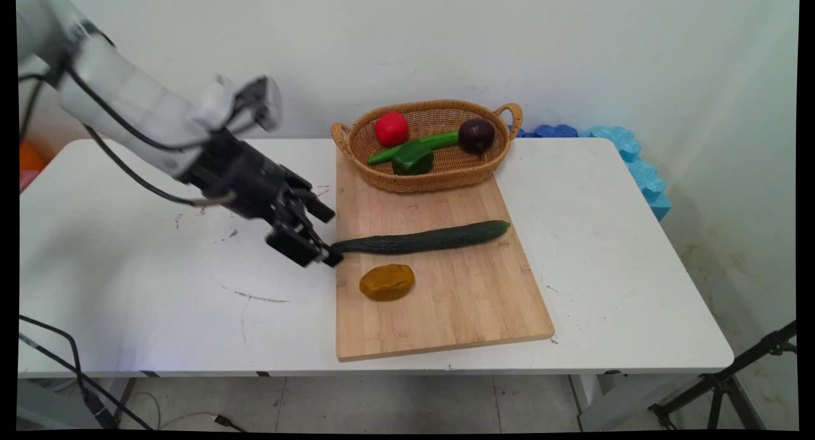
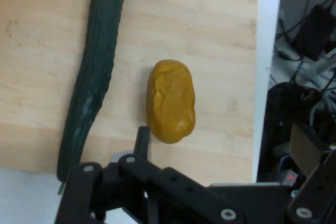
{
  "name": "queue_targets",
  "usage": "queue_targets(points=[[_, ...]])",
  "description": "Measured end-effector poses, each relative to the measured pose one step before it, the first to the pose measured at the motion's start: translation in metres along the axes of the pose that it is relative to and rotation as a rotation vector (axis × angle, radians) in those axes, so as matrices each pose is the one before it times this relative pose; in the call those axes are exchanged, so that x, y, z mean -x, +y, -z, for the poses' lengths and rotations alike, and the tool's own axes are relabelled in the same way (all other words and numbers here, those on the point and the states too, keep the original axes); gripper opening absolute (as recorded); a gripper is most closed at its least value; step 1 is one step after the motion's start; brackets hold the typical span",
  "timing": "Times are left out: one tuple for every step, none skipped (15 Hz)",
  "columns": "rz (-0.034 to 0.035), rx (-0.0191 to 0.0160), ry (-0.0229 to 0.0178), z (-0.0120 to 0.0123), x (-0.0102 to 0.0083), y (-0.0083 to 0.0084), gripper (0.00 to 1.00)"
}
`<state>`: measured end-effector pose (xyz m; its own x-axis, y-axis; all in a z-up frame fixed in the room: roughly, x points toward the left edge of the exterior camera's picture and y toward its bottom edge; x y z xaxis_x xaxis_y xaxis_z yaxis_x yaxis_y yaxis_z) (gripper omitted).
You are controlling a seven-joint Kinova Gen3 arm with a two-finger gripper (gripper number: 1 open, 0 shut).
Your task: Pick up the potato from the cutting board
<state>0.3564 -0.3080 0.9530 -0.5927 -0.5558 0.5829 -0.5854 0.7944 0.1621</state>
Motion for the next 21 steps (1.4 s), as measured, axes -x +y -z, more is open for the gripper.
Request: queue_targets(points=[[0.00289,-0.01197,-0.01113,-0.01131,0.00017,0.00103,1.00],[0.00264,-0.01473,-0.01261,-0.01261,-0.00018,0.00098,1.00],[0.00251,-0.01723,-0.01170,-0.01190,-0.00066,0.00039,1.00],[0.00154,-0.01545,-0.00970,-0.00973,-0.00086,-0.00003,1.00],[0.00207,-0.01620,-0.00999,-0.01069,-0.00128,0.00010,1.00],[0.00218,-0.00980,-0.00845,-0.00969,-0.00160,0.00094,1.00],[0.00233,-0.00535,-0.00744,-0.00792,-0.00127,0.00106,1.00],[0.00103,-0.00260,-0.00396,-0.00484,-0.00084,0.00086,1.00],[0.00144,-0.00400,-0.00580,-0.00678,-0.00113,0.00121,1.00],[0.00095,-0.00461,-0.00624,-0.00735,-0.00135,0.00122,1.00],[0.00455,-0.00306,-0.00451,-0.00663,-0.00136,0.00124,1.00],[0.00212,-0.00294,-0.00385,-0.00522,-0.00103,0.00075,1.00],[0.00059,-0.00226,-0.00257,-0.00321,-0.00067,0.00030,1.00],[-0.00039,-0.00375,-0.00356,-0.00450,-0.00075,0.00033,1.00],[-0.00094,-0.00423,-0.00403,-0.00487,-0.00079,0.00022,1.00],[-0.00069,-0.00355,-0.00321,-0.00458,-0.00072,0.00024,1.00],[-0.00047,-0.00227,-0.00253,-0.00353,-0.00038,0.00033,1.00],[-0.00033,-0.00154,-0.00147,-0.00221,-0.00030,0.00020,1.00],[-0.00081,-0.00143,-0.00231,-0.00323,-0.00040,0.00037,1.00],[-0.00048,-0.00116,-0.00122,-0.00195,-0.00025,0.00017,1.00],[-0.00126,-0.00128,-0.00142,-0.00278,-0.00035,0.00039,1.00]])
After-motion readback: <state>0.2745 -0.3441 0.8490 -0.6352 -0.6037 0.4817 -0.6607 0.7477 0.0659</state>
